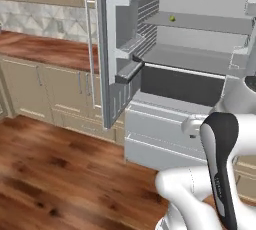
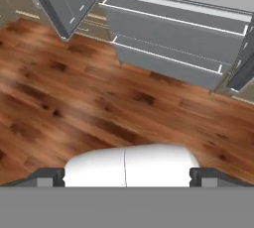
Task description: Gather the lemon wedge and cucumber from the fridge and place them on a tray on the dining counter. Then gather the fish and steak from the fridge and place them on the other tray.
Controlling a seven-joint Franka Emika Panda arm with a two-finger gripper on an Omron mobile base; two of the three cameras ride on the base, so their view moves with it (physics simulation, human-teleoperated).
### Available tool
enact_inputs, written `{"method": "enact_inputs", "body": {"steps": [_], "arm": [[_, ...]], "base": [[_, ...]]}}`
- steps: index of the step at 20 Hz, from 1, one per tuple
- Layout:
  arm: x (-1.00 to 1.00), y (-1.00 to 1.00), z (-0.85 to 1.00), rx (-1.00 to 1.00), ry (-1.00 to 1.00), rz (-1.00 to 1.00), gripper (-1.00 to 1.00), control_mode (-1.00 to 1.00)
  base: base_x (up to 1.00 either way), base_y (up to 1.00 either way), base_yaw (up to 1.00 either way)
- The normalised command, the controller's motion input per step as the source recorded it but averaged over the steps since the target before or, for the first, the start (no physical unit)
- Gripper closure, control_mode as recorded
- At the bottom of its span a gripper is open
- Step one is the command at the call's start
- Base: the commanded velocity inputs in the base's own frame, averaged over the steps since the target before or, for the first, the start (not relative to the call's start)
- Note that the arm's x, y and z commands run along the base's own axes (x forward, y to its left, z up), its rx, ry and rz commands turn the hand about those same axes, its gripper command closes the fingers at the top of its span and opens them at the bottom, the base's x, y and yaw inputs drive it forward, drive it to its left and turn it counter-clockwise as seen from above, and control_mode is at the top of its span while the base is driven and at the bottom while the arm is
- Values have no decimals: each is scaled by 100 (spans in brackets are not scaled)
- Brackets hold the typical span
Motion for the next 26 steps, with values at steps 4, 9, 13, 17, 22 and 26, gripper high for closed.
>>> {"method": "enact_inputs", "body": {"steps": [4,9,13,17,22,26], "arm": [[0,0,0,0,0,0,-100,100],[0,0,0,0,0,0,-100,100],[0,0,0,0,0,0,-100,100],[0,0,0,0,0,0,-100,100],[0,0,0,0,0,0,-100,100],[0,0,0,0,0,0,-100,100]], "base": [[61,33,-47],[63,26,-45],[71,15,-41],[72,9,-34],[60,30,-32],[48,34,-35]]}}
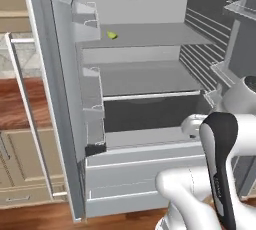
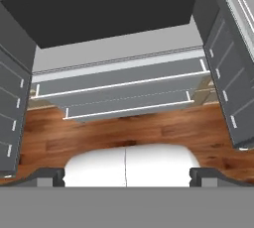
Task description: Gather the lemon wedge and cucumber from the fridge and place them on a tray on the dining counter. Then gather the fish and steak from the fridge and place them on the other tray.
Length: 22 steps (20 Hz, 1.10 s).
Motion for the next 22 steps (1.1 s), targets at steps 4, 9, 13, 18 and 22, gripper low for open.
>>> {"method": "enact_inputs", "body": {"steps": [4,9,13,18,22], "arm": [[0,0,0,0,0,0,-100,100],[0,0,0,0,0,0,-100,100],[0,0,0,0,0,0,-100,100],[0,0,0,0,0,0,-100,100],[0,0,0,0,0,0,-100,100]], "base": [[52,42,-31],[61,43,-18],[72,13,-2],[70,0,1],[74,-3,7]]}}
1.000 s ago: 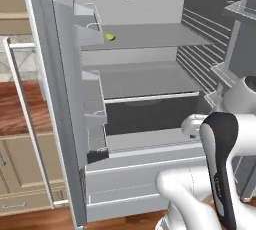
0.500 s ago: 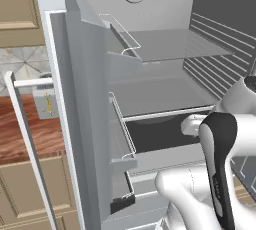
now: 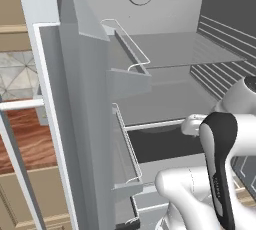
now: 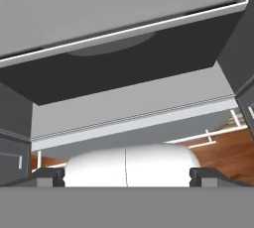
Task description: Gather the lemon wedge and cucumber from the fridge and place them on a tray on the dining counter. Then gather the fish and steak from the fridge and place them on the other tray.
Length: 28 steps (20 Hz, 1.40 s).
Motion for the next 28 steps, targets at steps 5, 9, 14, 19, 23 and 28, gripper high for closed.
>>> {"method": "enact_inputs", "body": {"steps": [5,9,14,19,23,28], "arm": [[19,-4,-5,2,-5,2,-100,-100],[69,0,65,1,-15,14,-100,-100],[37,2,88,-1,-16,12,-100,-100],[1,31,86,-10,-12,7,-100,-100],[23,30,66,-8,-8,6,-100,-100],[64,49,22,-3,-5,13,-100,-100]], "base": [[24,0,3],[0,0,0],[0,0,0],[0,0,0],[0,0,0],[0,0,0]]}}
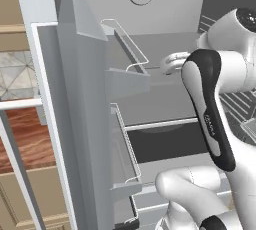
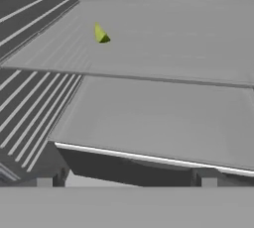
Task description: Gather the lemon wedge and cucumber from the fridge and place them on a tray on the dining counter. Then gather the fish and steak from the fridge and place them on the other tray.
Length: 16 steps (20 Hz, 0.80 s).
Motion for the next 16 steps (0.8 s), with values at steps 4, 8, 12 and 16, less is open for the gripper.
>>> {"method": "enact_inputs", "body": {"steps": [4,8,12,16], "arm": [[53,45,0,0,0,9,-100,-100],[50,28,0,0,0,4,-100,-100],[53,25,-1,0,-1,5,-100,-100],[55,30,-1,0,0,4,-100,-100]], "base": [[0,0,0],[0,0,0],[0,0,0],[0,0,0]]}}
